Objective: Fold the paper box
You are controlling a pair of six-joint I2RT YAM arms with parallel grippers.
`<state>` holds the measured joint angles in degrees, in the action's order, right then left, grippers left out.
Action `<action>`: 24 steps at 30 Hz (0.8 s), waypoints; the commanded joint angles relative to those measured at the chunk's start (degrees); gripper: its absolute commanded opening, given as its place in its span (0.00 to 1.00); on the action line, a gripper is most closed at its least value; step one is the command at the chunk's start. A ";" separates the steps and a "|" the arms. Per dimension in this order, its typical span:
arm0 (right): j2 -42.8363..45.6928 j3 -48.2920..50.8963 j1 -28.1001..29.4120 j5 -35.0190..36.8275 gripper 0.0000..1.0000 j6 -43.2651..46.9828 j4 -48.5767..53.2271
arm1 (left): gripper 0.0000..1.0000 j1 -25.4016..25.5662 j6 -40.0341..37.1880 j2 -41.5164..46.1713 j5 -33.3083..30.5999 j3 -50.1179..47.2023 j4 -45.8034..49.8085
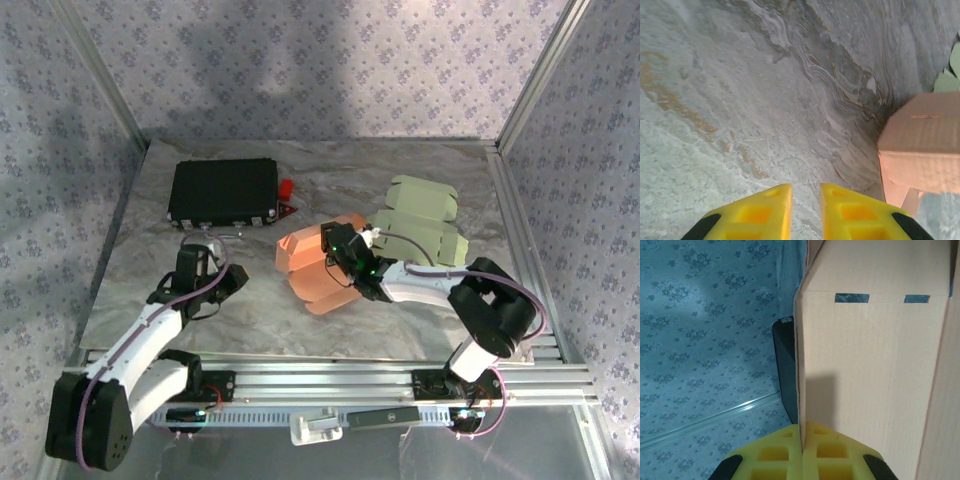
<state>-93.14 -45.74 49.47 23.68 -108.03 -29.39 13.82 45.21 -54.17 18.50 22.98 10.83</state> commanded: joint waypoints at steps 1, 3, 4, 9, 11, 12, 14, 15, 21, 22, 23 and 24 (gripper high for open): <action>-2.35 1.70 0.95 2.34 0.00 3.70 -4.06 | 0.19 -0.38 -6.49 -1.84 4.22 1.89 -3.82; -3.81 1.88 1.62 2.20 0.00 4.97 -6.28 | 0.19 -0.38 -8.41 -2.96 4.72 1.76 -5.21; -4.46 1.89 1.88 2.16 0.00 5.06 -6.99 | 0.19 -0.38 -8.94 -3.36 4.85 1.70 -5.75; -7.20 2.54 3.59 2.95 0.00 6.85 -11.66 | 0.20 -0.39 -11.32 -4.35 5.12 1.07 -7.94; -8.01 3.21 4.15 3.61 0.00 6.99 -13.42 | 0.21 -0.35 -11.46 -4.45 5.63 0.66 -8.91; -8.27 3.62 4.50 3.97 0.00 7.11 -14.56 | 0.21 -0.29 -11.63 -4.47 5.82 0.38 -9.35; -8.61 4.32 4.82 4.40 0.00 7.46 -15.97 | 0.21 0.04 -12.18 -4.54 6.46 -0.25 -10.30; -8.63 4.61 4.94 4.48 0.00 7.77 -16.29 | 0.21 0.51 -12.70 -4.60 6.46 -0.44 -10.64; -7.95 5.83 4.99 4.28 0.00 12.16 -20.30 | 0.28 4.79 -15.15 -5.46 4.66 -0.96 -11.91; -7.63 6.05 4.96 4.18 0.00 12.73 -20.64 | 0.29 5.19 -15.23 -5.59 4.47 -1.10 -12.40; -7.33 6.15 4.86 4.16 0.00 13.66 -21.26 | 0.32 5.54 -15.16 -5.76 4.53 -1.59 -13.14; -6.98 6.19 4.78 3.80 0.00 14.46 -21.52 | 0.34 5.79 -15.08 -5.85 4.59 -1.88 -13.93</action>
<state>-100.66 -40.29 54.19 26.17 -97.27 -48.14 18.94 31.68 -59.64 23.16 22.55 -0.14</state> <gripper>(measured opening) 0.051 0.330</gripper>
